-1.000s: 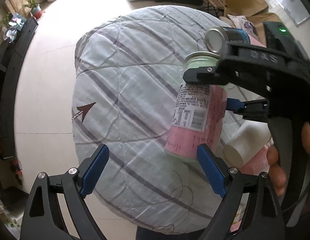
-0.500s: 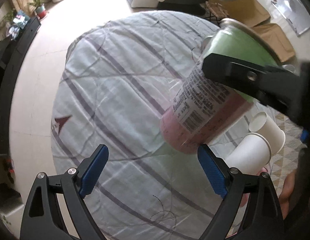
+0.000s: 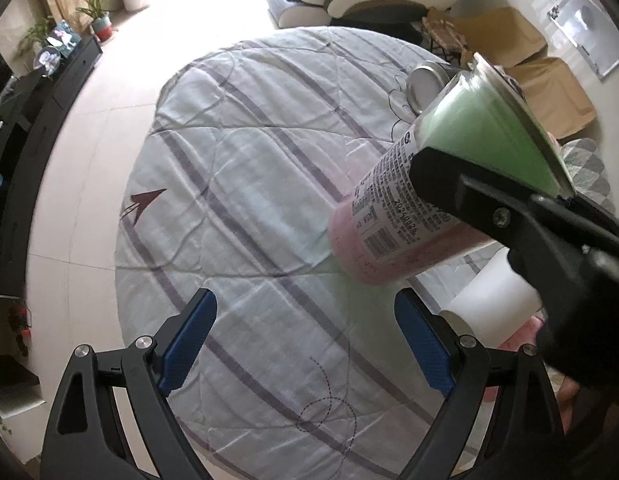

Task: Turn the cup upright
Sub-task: 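Lower the upright cup onto the table and open the left gripper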

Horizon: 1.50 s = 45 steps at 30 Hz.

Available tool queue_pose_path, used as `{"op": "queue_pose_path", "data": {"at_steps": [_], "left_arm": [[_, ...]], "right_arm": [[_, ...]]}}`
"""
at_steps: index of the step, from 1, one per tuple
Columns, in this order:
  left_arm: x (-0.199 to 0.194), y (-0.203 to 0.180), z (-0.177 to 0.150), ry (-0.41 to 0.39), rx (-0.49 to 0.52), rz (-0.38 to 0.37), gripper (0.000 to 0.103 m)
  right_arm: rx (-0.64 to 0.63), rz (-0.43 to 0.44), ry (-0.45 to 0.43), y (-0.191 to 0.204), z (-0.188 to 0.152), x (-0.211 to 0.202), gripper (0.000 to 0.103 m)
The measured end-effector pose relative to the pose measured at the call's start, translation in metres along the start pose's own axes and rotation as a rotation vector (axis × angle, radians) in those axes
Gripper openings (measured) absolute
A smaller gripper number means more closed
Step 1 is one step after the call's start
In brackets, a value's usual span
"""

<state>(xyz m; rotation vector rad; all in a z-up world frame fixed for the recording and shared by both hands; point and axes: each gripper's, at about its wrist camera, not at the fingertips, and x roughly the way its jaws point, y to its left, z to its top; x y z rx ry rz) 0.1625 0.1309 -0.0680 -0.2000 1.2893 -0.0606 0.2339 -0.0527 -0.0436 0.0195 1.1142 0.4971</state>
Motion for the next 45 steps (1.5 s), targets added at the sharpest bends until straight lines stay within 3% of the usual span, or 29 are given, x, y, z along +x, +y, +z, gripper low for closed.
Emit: {"op": "queue_pose_path", "data": {"at_steps": [8,15,22,29,34,39,42,45], "left_arm": [[-0.007,-0.004,-0.014,-0.015,0.003,0.018,0.092],[-0.024,-0.017,-0.023,-0.038,0.016,0.02,0.092],[-0.045,-0.039,-0.031,-0.1,0.058,0.021,0.092],[-0.057,-0.06,-0.05,-0.178,0.102,0.02,0.093],[-0.057,-0.069,-0.064,-0.29,0.137,0.041,0.093],[-0.051,-0.082,-0.079,-0.415,0.182,0.063,0.093],[-0.05,-0.091,-0.094,-0.489,0.214,0.057,0.093],[-0.055,-0.103,-0.117,-0.583,0.238,0.051,0.094]], "right_arm": [[-0.039,0.011,-0.002,0.01,-0.008,-0.007,0.079],[-0.041,0.017,0.006,0.009,-0.011,-0.022,0.079],[-0.051,-0.001,-0.003,-0.003,-0.025,-0.05,0.08],[-0.088,0.032,-0.065,-0.015,-0.053,-0.073,0.08],[-0.13,0.042,-0.177,-0.019,-0.077,-0.091,0.08],[-0.158,-0.009,-0.276,-0.024,-0.099,-0.096,0.08],[-0.144,0.015,-0.325,-0.031,-0.118,-0.104,0.08],[-0.138,-0.043,-0.401,-0.032,-0.137,-0.121,0.082]]}}
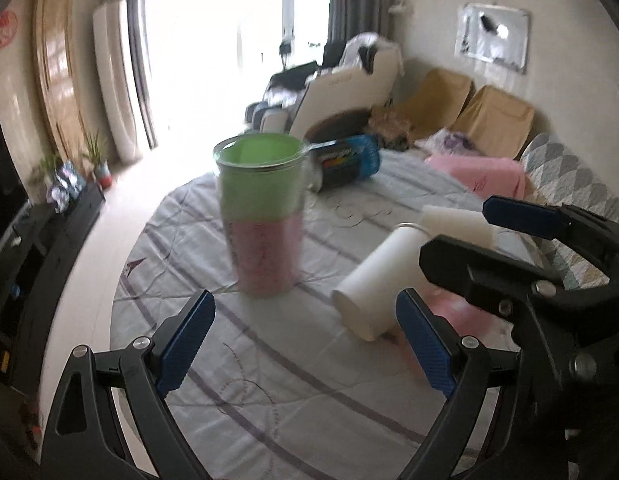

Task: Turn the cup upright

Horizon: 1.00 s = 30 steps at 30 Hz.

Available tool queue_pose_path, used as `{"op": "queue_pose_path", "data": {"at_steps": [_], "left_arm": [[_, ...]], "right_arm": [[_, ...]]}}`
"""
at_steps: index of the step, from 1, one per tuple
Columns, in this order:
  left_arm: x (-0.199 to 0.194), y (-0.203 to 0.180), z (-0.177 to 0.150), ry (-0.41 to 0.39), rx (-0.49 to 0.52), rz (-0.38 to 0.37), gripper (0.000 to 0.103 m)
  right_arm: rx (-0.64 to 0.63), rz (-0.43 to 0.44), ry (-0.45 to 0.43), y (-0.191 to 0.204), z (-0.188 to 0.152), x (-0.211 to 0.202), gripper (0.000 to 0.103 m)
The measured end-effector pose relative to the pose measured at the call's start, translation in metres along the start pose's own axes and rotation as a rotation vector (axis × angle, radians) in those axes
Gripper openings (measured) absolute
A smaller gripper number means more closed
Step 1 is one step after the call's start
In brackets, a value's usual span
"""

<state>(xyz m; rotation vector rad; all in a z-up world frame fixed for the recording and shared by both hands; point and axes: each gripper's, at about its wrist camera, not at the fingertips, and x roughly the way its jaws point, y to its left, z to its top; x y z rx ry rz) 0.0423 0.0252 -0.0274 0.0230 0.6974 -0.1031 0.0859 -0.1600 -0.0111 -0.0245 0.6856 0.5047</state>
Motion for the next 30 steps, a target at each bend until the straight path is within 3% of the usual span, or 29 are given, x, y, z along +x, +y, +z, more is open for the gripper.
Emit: {"op": "queue_pose_path", "data": {"at_steps": [4,8,16,21,30], "left_arm": [[-0.03,-0.022,-0.01,-0.081,0.009,0.005,0.103],[-0.065,-0.038,-0.016,-0.137,0.025,0.059,0.103],[-0.098,-0.045,-0.03,-0.131,0.008,0.105,0.103],[-0.105,-0.046,-0.034,-0.125,0.011,0.109,0.103],[-0.114,-0.044,-0.035,-0.223,0.011,0.118,0.103]], "right_arm": [[0.014,-0.084,-0.06,0.006,-0.015,-0.033,0.082],[0.033,-0.16,-0.094,0.014,-0.027,-0.064,0.083],[0.058,-0.287,-0.123,0.026,-0.04,-0.108,0.084],[0.078,-0.307,-0.129,0.027,-0.041,-0.119,0.084],[0.045,-0.331,-0.198,0.04,-0.046,-0.128,0.084]]}}
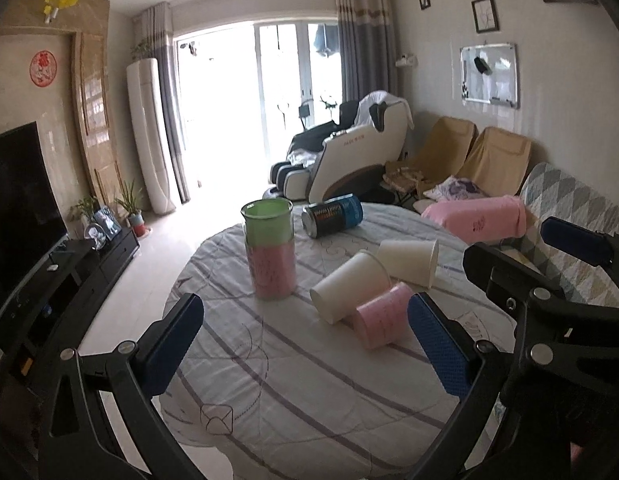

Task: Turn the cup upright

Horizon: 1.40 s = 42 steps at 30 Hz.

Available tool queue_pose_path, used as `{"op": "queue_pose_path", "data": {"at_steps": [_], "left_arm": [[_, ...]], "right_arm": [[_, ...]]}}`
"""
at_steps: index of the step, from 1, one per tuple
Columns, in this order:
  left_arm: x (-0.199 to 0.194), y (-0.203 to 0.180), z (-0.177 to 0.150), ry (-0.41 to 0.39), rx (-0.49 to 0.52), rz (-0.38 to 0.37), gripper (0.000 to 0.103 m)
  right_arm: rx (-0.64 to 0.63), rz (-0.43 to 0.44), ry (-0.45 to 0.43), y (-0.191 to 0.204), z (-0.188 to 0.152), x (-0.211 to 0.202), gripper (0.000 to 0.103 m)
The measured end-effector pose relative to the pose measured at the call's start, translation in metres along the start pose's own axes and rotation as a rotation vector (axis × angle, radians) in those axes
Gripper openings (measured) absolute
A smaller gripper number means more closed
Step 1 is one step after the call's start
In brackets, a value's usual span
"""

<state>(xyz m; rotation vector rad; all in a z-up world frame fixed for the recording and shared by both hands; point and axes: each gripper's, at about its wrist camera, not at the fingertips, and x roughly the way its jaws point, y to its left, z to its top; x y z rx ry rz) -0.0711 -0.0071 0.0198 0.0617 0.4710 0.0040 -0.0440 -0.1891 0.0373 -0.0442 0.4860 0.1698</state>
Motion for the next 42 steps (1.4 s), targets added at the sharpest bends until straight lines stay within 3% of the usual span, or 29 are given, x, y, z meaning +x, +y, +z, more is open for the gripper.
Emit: {"op": "queue_pose_path", "data": {"at_steps": [5,14,20,28,42], "left_arm": [[-0.001,-0.005,-0.002,-0.075,0.028,0.041,0.103],[0.007,-0.008,0.001,-0.066,0.015,-0.008,0.103],[0.011,-0.008,0.005,-0.062,0.008,-0.014,0.103],[0.007,-0.006,0.007,-0.114,-0.005,-0.006,0.103],[0.017,-0.006,0.01,-0.063,0.001,0.026,0.103]], "right_arm": [[0.001,-0.039,-0.05,0.0,-0.003,-0.002,0.084],[0.06,-0.102,-0.089,-0.015,-0.001,-0.003,0.084],[0.1,-0.072,-0.047,-0.025,0.0,0.01,0.084],[0.079,-0.049,-0.092,-0.023,-0.001,0.009,0.084],[0.062,-0.02,-0.101,-0.019,0.003,0.017,0.084]]}}
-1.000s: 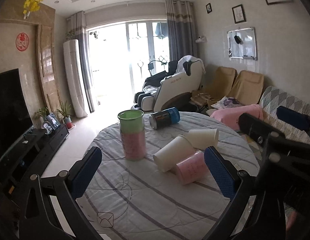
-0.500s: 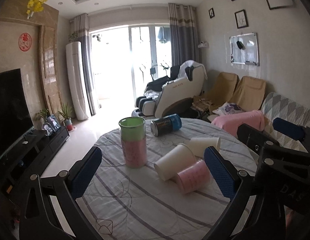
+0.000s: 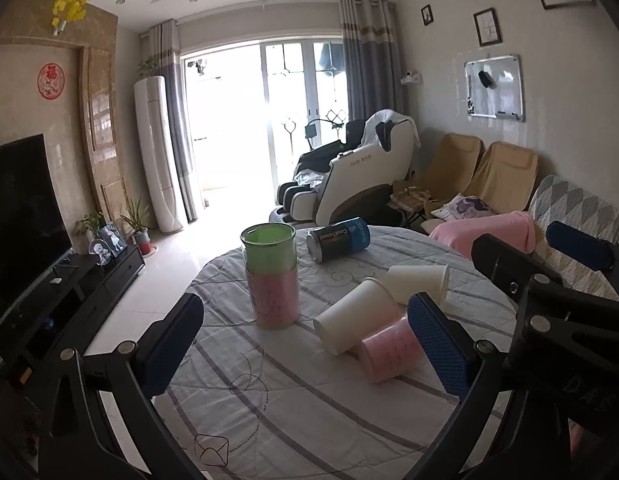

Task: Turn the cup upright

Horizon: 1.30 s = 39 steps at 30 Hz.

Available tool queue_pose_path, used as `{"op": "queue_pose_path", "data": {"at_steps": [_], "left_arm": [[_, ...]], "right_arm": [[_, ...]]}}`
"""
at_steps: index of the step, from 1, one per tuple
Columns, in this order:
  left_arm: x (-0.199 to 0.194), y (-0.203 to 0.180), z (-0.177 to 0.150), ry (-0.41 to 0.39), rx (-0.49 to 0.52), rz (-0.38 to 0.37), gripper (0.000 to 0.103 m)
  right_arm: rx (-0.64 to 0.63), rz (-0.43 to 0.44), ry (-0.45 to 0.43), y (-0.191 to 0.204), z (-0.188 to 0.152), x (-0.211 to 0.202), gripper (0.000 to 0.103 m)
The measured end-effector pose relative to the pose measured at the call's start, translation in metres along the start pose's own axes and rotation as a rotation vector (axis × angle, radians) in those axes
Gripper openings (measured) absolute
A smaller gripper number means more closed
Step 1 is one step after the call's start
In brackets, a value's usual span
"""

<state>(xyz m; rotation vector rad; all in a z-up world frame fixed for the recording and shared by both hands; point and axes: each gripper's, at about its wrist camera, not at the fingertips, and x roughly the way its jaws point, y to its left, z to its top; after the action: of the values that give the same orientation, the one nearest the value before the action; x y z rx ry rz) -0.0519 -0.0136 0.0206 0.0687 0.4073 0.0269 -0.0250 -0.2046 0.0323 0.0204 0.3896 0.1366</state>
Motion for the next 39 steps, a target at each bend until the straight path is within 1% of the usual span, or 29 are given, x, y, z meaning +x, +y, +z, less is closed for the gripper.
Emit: {"op": "queue_pose_path", "data": {"at_steps": [4,7,12,20,39], "left_arm": [[0.003,0.0,0.003,0.01,0.005,0.015,0.103],[0.008,0.002,0.004,0.021,-0.006,0.011,0.103],[0.009,0.002,0.006,0.018,-0.006,0.02,0.103],[0.012,0.002,0.005,0.032,-0.005,0.014,0.103],[0.015,0.002,0.004,0.036,-0.01,0.006,0.103]], "right_arm": [[0.005,0.014,0.007,-0.002,0.003,0.004,0.084],[0.005,0.019,0.009,-0.003,0.004,0.005,0.084],[0.007,0.02,0.01,-0.003,0.006,0.005,0.084],[0.008,0.031,0.028,-0.002,0.008,0.009,0.084],[0.008,0.051,0.062,0.005,0.002,0.013,0.084]]}}
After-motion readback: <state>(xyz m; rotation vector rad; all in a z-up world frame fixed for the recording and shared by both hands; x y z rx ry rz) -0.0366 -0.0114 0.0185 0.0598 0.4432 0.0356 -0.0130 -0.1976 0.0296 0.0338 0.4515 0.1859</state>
